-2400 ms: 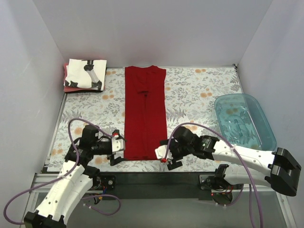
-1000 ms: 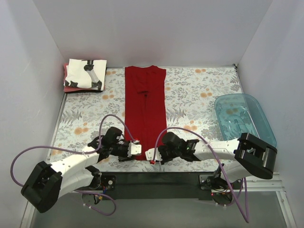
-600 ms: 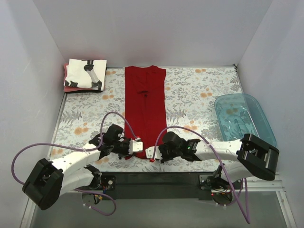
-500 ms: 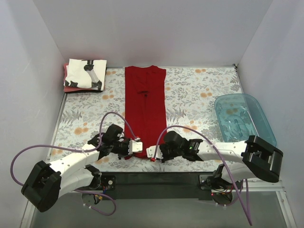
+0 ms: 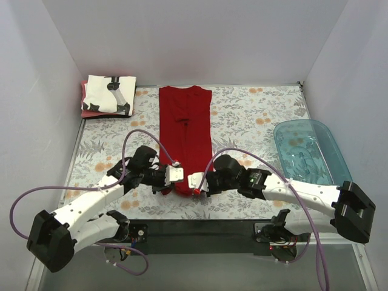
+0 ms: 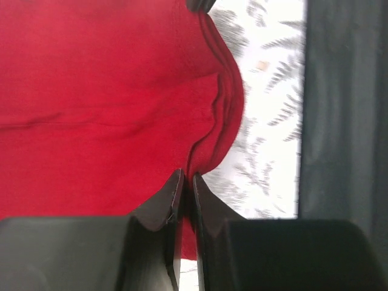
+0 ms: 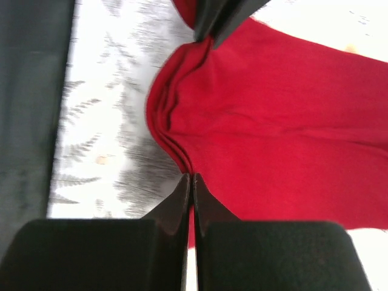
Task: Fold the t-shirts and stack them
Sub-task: Fold the tshirt
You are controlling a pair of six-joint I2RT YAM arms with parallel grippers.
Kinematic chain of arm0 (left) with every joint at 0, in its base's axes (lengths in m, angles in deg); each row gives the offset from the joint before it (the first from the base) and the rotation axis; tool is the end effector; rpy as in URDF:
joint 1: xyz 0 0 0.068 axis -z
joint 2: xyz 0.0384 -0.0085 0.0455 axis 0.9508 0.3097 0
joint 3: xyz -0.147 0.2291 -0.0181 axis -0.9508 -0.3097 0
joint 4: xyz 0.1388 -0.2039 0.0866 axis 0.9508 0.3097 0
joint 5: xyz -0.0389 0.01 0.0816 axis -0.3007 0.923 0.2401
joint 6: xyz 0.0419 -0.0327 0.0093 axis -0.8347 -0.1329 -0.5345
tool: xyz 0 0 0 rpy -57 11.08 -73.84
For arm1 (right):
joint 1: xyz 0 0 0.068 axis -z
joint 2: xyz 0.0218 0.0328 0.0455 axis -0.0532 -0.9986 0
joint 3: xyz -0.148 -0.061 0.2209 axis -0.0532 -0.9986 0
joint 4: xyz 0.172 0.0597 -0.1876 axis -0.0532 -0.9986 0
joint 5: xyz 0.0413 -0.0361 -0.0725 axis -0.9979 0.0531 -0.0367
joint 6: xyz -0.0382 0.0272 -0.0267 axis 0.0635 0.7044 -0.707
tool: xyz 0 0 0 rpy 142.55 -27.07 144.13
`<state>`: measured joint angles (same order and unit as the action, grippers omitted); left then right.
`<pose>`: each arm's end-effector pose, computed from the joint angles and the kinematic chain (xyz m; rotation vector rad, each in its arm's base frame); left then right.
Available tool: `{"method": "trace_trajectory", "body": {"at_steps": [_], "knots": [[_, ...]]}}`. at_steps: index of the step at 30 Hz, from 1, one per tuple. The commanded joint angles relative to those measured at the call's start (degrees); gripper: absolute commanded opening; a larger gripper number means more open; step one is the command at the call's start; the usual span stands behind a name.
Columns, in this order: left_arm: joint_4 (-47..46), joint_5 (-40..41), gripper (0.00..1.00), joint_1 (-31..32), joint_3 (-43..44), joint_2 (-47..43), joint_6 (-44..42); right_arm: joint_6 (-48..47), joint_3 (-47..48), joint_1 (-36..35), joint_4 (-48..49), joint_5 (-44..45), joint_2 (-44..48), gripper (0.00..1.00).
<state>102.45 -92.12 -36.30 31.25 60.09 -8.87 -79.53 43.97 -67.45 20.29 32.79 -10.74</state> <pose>0.1350 -0.1223 0.2098 1.1323 2.2890 -0.9932 0.1025 0.2312 0.2314 -1.7728 1.3033 0.5068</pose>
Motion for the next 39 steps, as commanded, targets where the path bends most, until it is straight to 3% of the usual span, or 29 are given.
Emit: {"method": "trace_trajectory", "body": {"at_steps": [1, 7, 18, 28, 33, 39], "knots": [[-1.1, -0.3, 0.0, -3.0, 4.5, 3.2, -2.7, -3.9, 4.4, 5.3, -1.0, -1.5, -1.4, 0.01], [-4.6, -4.7, 0.0, -14.3, 13.2, 15.7, -10.0, -11.5, 9.5, 13.8, 0.2, -6.4, -8.1, 0.01], [-13.4, -6.7, 0.0, -21.9, 29.4, 38.6, -17.7, -20.1, 26.9, 28.0, 7.3, -13.5, -29.6, 0.01], [-15.9, -5.8, 0.0, -25.4, 44.3, 55.3, -19.9, -25.8, 41.0, 32.1, 9.3, -15.9, -44.5, 0.01], [-18.5, -4.7, 0.0, -25.8, 46.3, 58.4, -19.9, -25.9, 44.4, 32.9, 10.8, -14.7, -49.5, 0.01], [-22.9, -3.1, 0.0, -25.8, 46.7, 60.1, -18.2, -25.7, 43.7, 33.0, 11.5, -13.5, -49.3, 0.01]]}}
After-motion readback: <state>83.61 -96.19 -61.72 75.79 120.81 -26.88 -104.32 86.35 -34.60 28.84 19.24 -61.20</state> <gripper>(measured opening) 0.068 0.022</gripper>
